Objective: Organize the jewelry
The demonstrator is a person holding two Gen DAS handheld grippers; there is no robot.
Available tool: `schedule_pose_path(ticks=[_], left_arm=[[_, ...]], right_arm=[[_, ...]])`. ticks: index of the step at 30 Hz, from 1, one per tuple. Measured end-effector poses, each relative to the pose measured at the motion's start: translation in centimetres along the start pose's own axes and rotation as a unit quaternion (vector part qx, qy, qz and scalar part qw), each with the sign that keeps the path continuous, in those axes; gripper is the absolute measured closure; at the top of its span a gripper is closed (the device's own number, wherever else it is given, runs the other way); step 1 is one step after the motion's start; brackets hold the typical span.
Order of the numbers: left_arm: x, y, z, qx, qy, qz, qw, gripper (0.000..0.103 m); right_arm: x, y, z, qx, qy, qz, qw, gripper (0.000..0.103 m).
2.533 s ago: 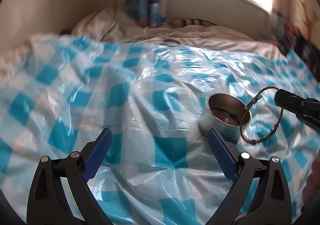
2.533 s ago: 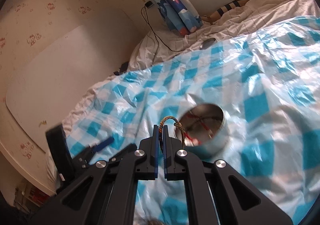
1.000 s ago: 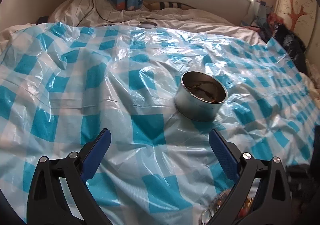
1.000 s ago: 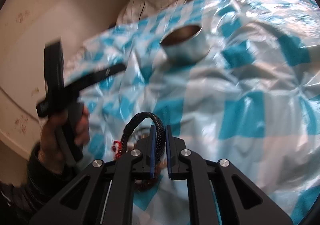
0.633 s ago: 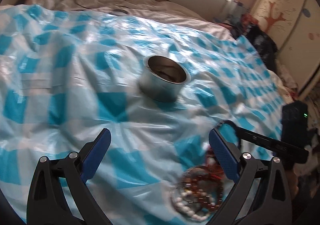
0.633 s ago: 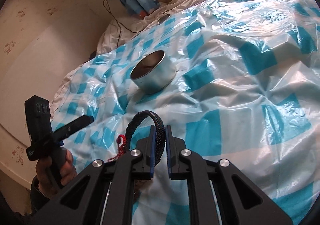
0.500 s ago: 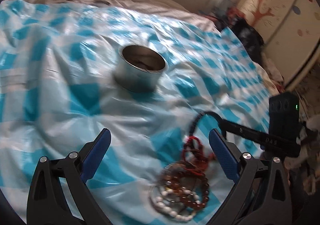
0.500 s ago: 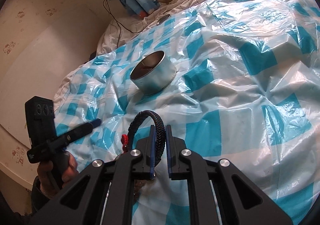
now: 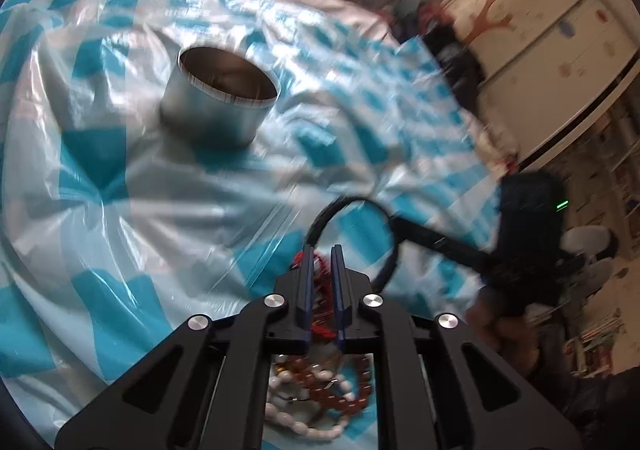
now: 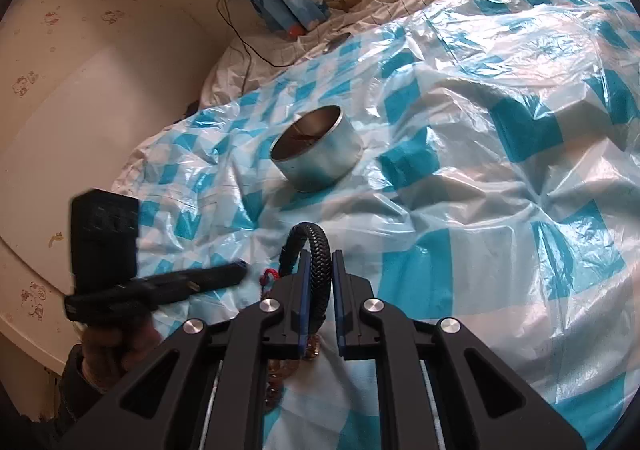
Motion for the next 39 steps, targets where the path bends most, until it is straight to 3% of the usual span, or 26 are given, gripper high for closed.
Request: schedule_pose_path(ticks=[3, 4, 5, 7, 10, 15, 17, 18, 20, 22, 27, 30, 32, 34, 36, 39], left_arm=[[0.5, 0.5, -0.6, -0.012, 0.01, -0.004, 0.9999, 0.094], [0.7, 0.5, -0.4, -0.007, 0.017, -0.007, 0.9998, 0.081], [1.0, 0.5, 0.0, -0.001, 0.025, -0.015, 0.9996, 0.047], [1.7, 0.6, 0.4, -0.006, 0.054, -0.029, 0.9981, 0.02], [1.0, 0.5, 1.3, -0.003, 0.049, -0.005, 0.9988, 0.02], [0.7, -0.3, 3.6, 0.021, 0.09, 0.023, 0.9954, 0.019], [0.3, -0.6, 3.8, 0.016, 0.088, 0.034, 0.9954, 0.022], [-0.1, -0.7, 3.8, 0.013, 0.082, 0.041, 0.9957, 0.029], [-1.0, -1.1, 4.2, 0.025, 0.073, 0.062, 0.9951, 0.078], [-2.0, -1.7, 4.2, 0.029, 0.085, 0.108, 0.9901, 0.096], [-3.1, -0.7, 0.7, -0.009, 0.014, 0.086, 0.9962, 0.096], [-2.0, 1.1, -2.6, -0.061, -0.04, 0.033, 0.9968, 0.096], [-1.1, 2.1, -4.6, -0.095, -0.08, -0.003, 0.9923, 0.096], [0.1, 2.8, -5.8, -0.111, -0.083, -0.025, 0.99, 0.096], [1.1, 3.0, -5.9, -0.11, -0.073, -0.04, 0.9905, 0.096], [1.3, 3.0, -5.7, -0.104, -0.088, -0.056, 0.9892, 0.096]], right_arm=[[-0.4, -0.2, 0.2, 0.005, -0.003, 0.008, 1.0, 0.092], [-0.6, -0.2, 0.3, 0.007, -0.004, 0.012, 1.0, 0.092], [-0.7, -0.2, 0.4, 0.01, -0.005, 0.016, 1.0, 0.09], [-1.3, -0.5, 0.8, 0.015, -0.004, 0.033, 0.999, 0.088], [-2.5, -0.9, 1.4, 0.02, 0.007, 0.073, 0.997, 0.068], [-3.3, -1.1, 2.0, 0.018, -0.005, 0.085, 0.996, 0.066], [-3.3, -1.3, 2.3, 0.028, -0.021, 0.072, 0.997, 0.066], [-3.2, -1.5, 2.6, 0.037, -0.034, 0.06, 0.997, 0.066], [-2.9, -1.8, 3.2, 0.051, -0.056, 0.038, 0.996, 0.066], [-2.7, -1.9, 3.4, 0.057, -0.077, 0.016, 0.995, 0.068], [-3.4, -2.0, 3.2, 0.057, -0.098, 0.013, 0.993, 0.093], [-3.5, -2.0, 3.2, 0.057, -0.099, 0.012, 0.993, 0.093], [-3.4, -2.0, 3.3, 0.058, -0.103, 0.007, 0.993, 0.093], [-3.2, -2.0, 3.3, 0.057, -0.104, 0.004, 0.993, 0.093], [-3.1, -2.0, 3.3, 0.057, -0.106, 0.0, 0.993, 0.093], [-2.7, -2.0, 3.3, 0.057, -0.106, -0.008, 0.993, 0.093]])
Point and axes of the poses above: each gripper's, at about its wrist camera, not at the fingertips, and z roughly the way its jaws point, x to its left, y to its top, the point moved 7 cm from there along z, roughly the way its jaws point, and after that the axes turned 12 degrees about y, right-handed, at the moved point
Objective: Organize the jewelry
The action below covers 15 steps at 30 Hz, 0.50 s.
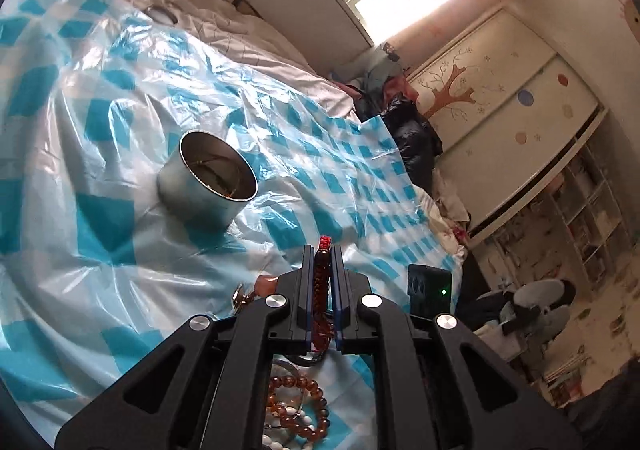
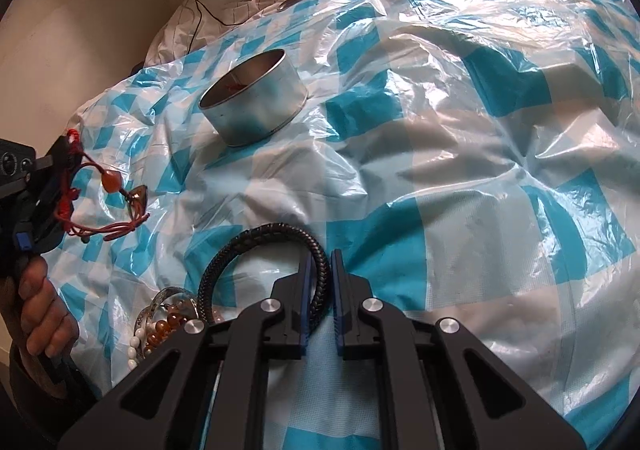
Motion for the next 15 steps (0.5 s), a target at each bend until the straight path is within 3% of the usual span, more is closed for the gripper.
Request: schedule_pose_path(ticks=[3, 4, 6, 8, 9, 11, 15], left_arm=[[-0.2, 0.1, -0.2, 0.0, -0.022, -0.009, 0.9997, 0.096], [-0.2, 0.0, -0.1, 0.0, -0.022, -0.008, 0.9997, 0.096], [-0.1, 0.0, -0.1, 0.003, -0.033, -0.015, 0.9993, 0.096], [-0.3, -0.2, -0.1, 0.002, -0.043, -0.018, 0.9989, 0.096], [-0.4, -0.1, -0.2, 0.001, -0.051, -0.02, 0.9985, 0.096], [-0.8, -0.1, -0.6, -0.001, -0.073, -0.023, 0.997, 0.096], [-1.7, 0.1, -1.2, -0.006, -0.109, -0.026, 0.9936, 0.096]], right_arm=[[0.7, 0.3, -0.5, -0.014, 0.009, -0.006, 1.0, 0.089], [1.4, 0.8, -1.1, -0.033, 0.03, -0.009, 0.999, 0.085], [2.6, 1.4, -2.3, -0.064, 0.08, -0.012, 0.995, 0.048], [4.2, 1.7, -3.2, -0.08, 0.156, -0.012, 0.984, 0.038], [4.7, 1.6, -3.0, -0.069, 0.211, 0.006, 0.975, 0.033], [4.7, 1.4, -2.3, -0.053, 0.27, 0.047, 0.96, 0.033], [4.6, 0.8, -0.4, -0.024, 0.387, 0.148, 0.91, 0.033]])
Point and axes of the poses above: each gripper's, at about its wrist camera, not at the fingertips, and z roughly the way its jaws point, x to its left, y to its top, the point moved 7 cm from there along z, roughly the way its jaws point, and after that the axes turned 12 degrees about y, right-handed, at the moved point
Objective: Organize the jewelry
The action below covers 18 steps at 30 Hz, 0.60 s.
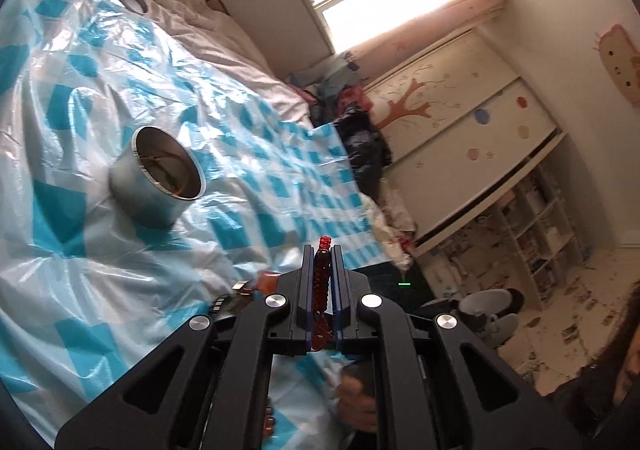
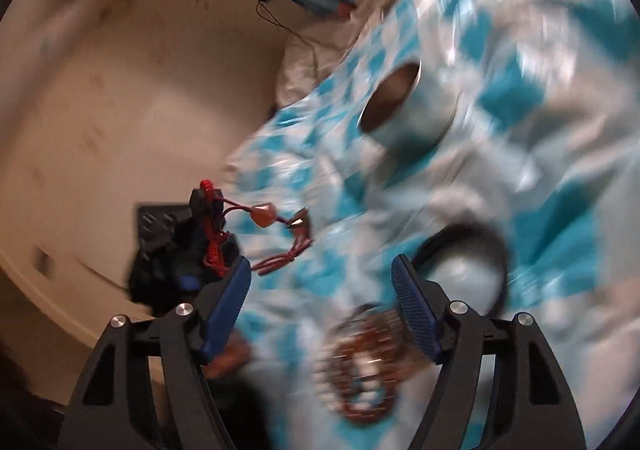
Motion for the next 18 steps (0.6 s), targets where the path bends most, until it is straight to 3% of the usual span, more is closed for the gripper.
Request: schedule_pose_path(ticks=[6, 7, 8, 9, 11, 14, 18], left_arm=[[-1.3, -0.4, -0.2, 0.009, -0.038, 0.008, 0.9992, 0.096], [-1.5, -0.6, -0.1, 0.012, -0.038, 0.012, 0.9991, 0.096], [-1.5, -0.8, 0.1, 0.017, -0.037, 0.015, 0.9991, 0.096], [-1.6, -0.9, 0.4, 0.023, -0.037, 0.016, 0.9989, 0.096], [-1.5, -1.0, 0.5, 0.026, -0.032, 0.016, 0.999, 0.096], [-0.8, -0.9, 0.4, 0.021, -0.023, 0.006, 0.9995, 0.096], [0.3, -0.3, -0.1, 0.004, -0.006, -0.009, 0.9999, 0.096]], right_arm=[[1.5, 0.0, 1.3, 0.0, 0.115, 0.037, 0.993, 0.034], [1.8, 0.2, 1.3, -0.001, 0.12, 0.031, 0.992, 0.039], [2.1, 0.2, 1.4, 0.001, 0.125, 0.025, 0.992, 0.058], [2.3, 0.3, 1.6, 0.004, 0.117, 0.016, 0.993, 0.075], [2.4, 0.3, 1.5, 0.001, 0.098, -0.001, 0.995, 0.092], [2.1, 0.5, 0.4, -0.013, 0.055, -0.021, 0.998, 0.098], [-0.2, 0.5, 0.1, -0.011, -0.037, -0.027, 0.999, 0.1]])
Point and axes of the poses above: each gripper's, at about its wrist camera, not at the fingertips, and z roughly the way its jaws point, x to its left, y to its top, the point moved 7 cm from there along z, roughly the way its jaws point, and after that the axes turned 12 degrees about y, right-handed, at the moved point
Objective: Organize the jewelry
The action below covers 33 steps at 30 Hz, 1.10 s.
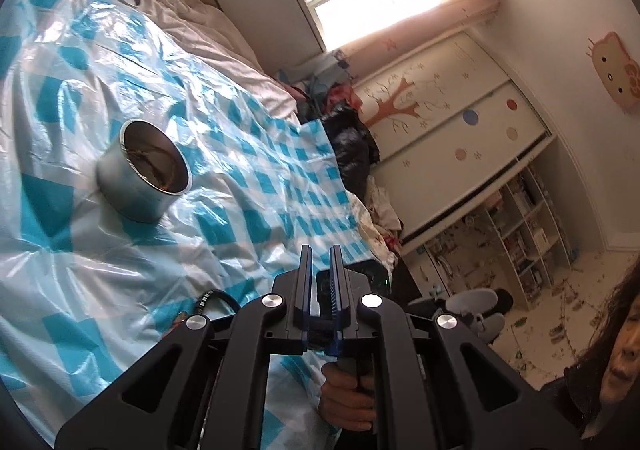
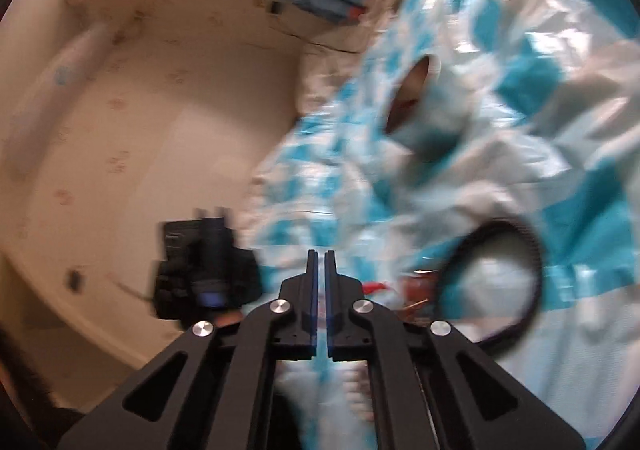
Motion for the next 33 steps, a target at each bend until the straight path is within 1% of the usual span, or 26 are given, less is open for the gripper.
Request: schedule_pose_path(ticks=[2, 4, 5, 6, 7, 8, 9, 10, 11, 12, 13, 14, 15, 16, 18, 20, 22, 23, 24, 25, 26, 27, 29, 31, 32, 33], left_arm=[[0.5, 0.2, 0.1, -0.002, 0.02, -0.001, 0.9998, 0.096], [1.1, 0.1, 0.4, 0.008, 0.052, 0.005, 0.9986, 0.096], [1.5, -0.1, 0.7, 0.018, 0.074, 0.008, 0.9971, 0.094], [1.8, -0.2, 0.9, 0.026, 0.088, 0.013, 0.9957, 0.094], [1.8, -0.6, 1.4, 0.042, 0.099, 0.021, 0.9939, 0.089], [1.8, -1.2, 1.9, 0.061, 0.108, 0.033, 0.9917, 0.083], [1.6, -1.8, 2.4, 0.08, 0.123, 0.054, 0.9878, 0.079], [1.1, -2.7, 2.9, 0.098, 0.14, 0.089, 0.9812, 0.073], [0.5, -3.7, 3.5, 0.118, 0.154, 0.125, 0.9729, 0.07], [0.1, -4.8, 4.0, 0.135, 0.165, 0.159, 0.9638, 0.069], [-0.1, -5.7, 4.5, 0.148, 0.175, 0.181, 0.9563, 0.068], [-0.1, -6.4, 5.0, 0.161, 0.192, 0.203, 0.9467, 0.067], [0.2, -7.3, 5.5, 0.171, 0.218, 0.231, 0.9326, 0.067], [0.6, -7.9, 5.9, 0.179, 0.237, 0.248, 0.9221, 0.067], [1.3, -8.8, 6.7, 0.193, 0.266, 0.271, 0.9047, 0.067], [1.6, -9.3, 7.2, 0.195, 0.279, 0.29, 0.8948, 0.067], [1.4, -9.6, 7.4, 0.193, 0.277, 0.295, 0.8937, 0.068], [1.5, -9.5, 7.5, 0.192, 0.278, 0.293, 0.8945, 0.074], [1.7, -9.3, 7.5, 0.191, 0.284, 0.29, 0.8935, 0.079], [2.0, -9.2, 7.5, 0.191, 0.29, 0.288, 0.8923, 0.089], [2.3, -8.9, 7.4, 0.188, 0.298, 0.283, 0.8917, 0.093], [2.6, -8.5, 7.3, 0.182, 0.306, 0.277, 0.8926, 0.094], [2.8, -7.2, 6.7, 0.161, 0.312, 0.261, 0.8993, 0.095], [2.6, -6.3, 5.9, 0.141, 0.305, 0.247, 0.9088, 0.095], [2.5, -5.6, 5.4, 0.128, 0.298, 0.237, 0.9159, 0.095], [2.4, -5.3, 5.1, 0.121, 0.294, 0.23, 0.9198, 0.095]], right_arm=[[-0.3, -0.2, 0.3, 0.01, -0.024, -0.012, 1.0, 0.1], [-0.6, -0.3, 0.5, 0.019, -0.04, -0.014, 0.999, 0.099], [-1.0, -0.2, 0.4, 0.019, -0.056, -0.011, 0.998, 0.098], [-1.5, -0.4, 0.3, 0.018, -0.065, -0.007, 0.998, 0.088], [-1.8, -0.3, 0.1, 0.013, -0.07, 0.0, 0.997, 0.075], [-2.1, 0.0, -0.5, 0.0, -0.076, 0.006, 0.997, 0.049], [-2.1, 0.1, -1.1, -0.01, -0.075, 0.006, 0.997, 0.047], [-2.0, 0.4, -1.5, -0.016, -0.075, 0.004, 0.997, 0.047], [-1.9, 0.7, -1.9, -0.022, -0.077, 0.003, 0.997, 0.047], [-1.8, 0.8, -2.2, -0.027, -0.078, 0.001, 0.997, 0.047], [-1.9, 0.9, -2.3, -0.028, -0.078, 0.002, 0.997, 0.047], [-2.0, 0.9, -2.3, -0.028, -0.077, 0.005, 0.997, 0.047], [-2.2, 0.9, -2.2, -0.026, -0.078, 0.008, 0.997, 0.047], [-2.2, 0.8, -2.2, -0.023, -0.079, 0.008, 0.997, 0.047], [-2.2, 0.7, -2.0, -0.017, -0.081, 0.008, 0.997, 0.047], [-2.1, 0.7, -2.0, -0.015, -0.081, 0.008, 0.997, 0.047], [-2.1, 0.6, -1.9, -0.012, -0.081, 0.009, 0.997, 0.047], [-2.1, 0.6, -1.9, -0.011, -0.082, 0.009, 0.997, 0.047], [-2.1, 0.5, -1.9, -0.011, -0.083, 0.009, 0.996, 0.047], [-2.1, 0.5, -1.9, -0.011, -0.083, 0.009, 0.996, 0.047], [-2.1, 0.5, -1.9, -0.011, -0.084, 0.009, 0.996, 0.047], [-2.1, 0.5, -1.9, -0.012, -0.084, 0.01, 0.996, 0.046], [-2.2, 0.5, -1.9, -0.013, -0.085, 0.01, 0.996, 0.046], [-2.2, 0.5, -2.0, -0.014, -0.086, 0.011, 0.996, 0.046], [-2.2, 0.6, -2.0, -0.014, -0.086, 0.011, 0.996, 0.046], [-2.2, 0.6, -2.0, -0.015, -0.086, 0.011, 0.996, 0.046]])
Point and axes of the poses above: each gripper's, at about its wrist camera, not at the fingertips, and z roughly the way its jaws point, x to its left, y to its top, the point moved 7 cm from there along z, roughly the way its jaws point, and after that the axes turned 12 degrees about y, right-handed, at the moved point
